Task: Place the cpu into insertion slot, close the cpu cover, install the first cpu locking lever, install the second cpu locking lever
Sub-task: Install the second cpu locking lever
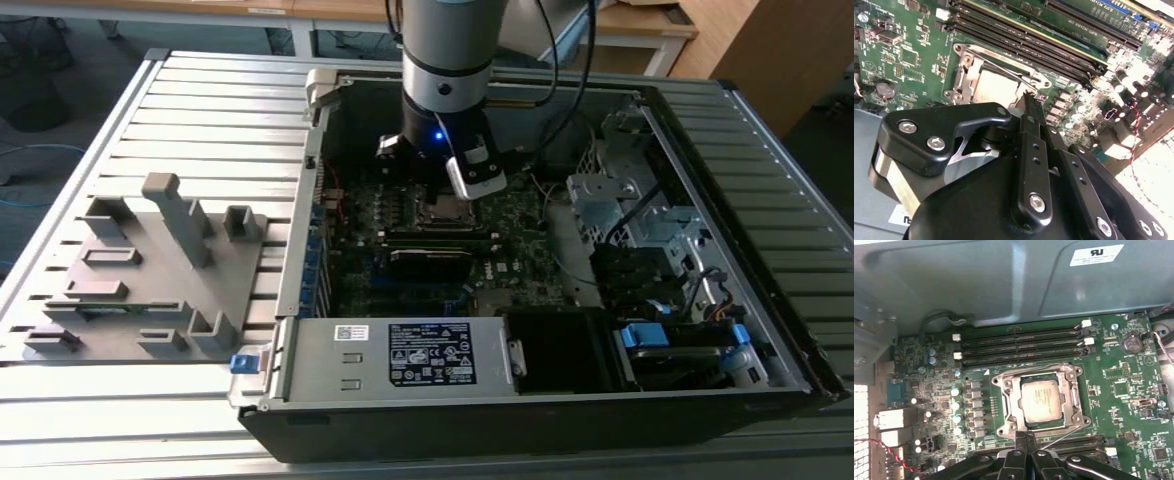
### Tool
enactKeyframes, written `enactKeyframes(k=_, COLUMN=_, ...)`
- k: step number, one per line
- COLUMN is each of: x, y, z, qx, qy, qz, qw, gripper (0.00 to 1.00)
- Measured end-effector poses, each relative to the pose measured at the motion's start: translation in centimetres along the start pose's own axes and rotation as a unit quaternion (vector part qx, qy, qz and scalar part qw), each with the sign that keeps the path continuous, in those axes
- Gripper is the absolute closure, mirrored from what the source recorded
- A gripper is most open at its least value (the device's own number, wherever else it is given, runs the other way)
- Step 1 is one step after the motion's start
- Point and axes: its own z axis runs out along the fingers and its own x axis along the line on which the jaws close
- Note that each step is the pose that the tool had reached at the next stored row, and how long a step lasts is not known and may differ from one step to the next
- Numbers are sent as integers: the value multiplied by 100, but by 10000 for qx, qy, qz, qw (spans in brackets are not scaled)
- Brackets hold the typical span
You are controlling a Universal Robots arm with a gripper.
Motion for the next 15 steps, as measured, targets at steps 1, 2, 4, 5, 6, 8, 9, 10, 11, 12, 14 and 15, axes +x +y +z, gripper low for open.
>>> enactKeyframes(k=1, x=-4, y=-5, z=-1, qx=2, qy=0, qz=0, qw=10000, gripper=90)
enactKeyframes(k=2, x=-7, y=-13, z=-3, qx=4, qy=0, qz=0, qw=10000, gripper=90)
enactKeyframes(k=4, x=-12, y=-34, z=-6, qx=5, qy=0, qz=0, qw=10000, gripper=90)
enactKeyframes(k=5, x=-14, y=-46, z=-8, qx=5, qy=0, qz=0, qw=10000, gripper=90)
enactKeyframes(k=6, x=-16, y=-57, z=-9, qx=5, qy=0, qz=0, qw=10000, gripper=90)
enactKeyframes(k=8, x=-18, y=-72, z=-12, qx=6, qy=0, qz=0, qw=10000, gripper=90)
enactKeyframes(k=9, x=-19, y=-78, z=-13, qx=7, qy=0, qz=0, qw=10000, gripper=90)
enactKeyframes(k=10, x=-20, y=-83, z=-14, qx=8, qy=-1, qz=0, qw=10000, gripper=90)
enactKeyframes(k=11, x=-20, y=-88, z=-15, qx=12, qy=-1, qz=0, qw=10000, gripper=90)
enactKeyframes(k=12, x=-21, y=-94, z=-16, qx=14, qy=-1, qz=0, qw=10000, gripper=90)
enactKeyframes(k=14, x=-22, y=-100, z=-12, qx=23, qy=-3, qz=0, qw=10000, gripper=90)
enactKeyframes(k=15, x=-23, y=-101, z=-6, qx=31, qy=-4, qz=0, qw=10000, gripper=90)
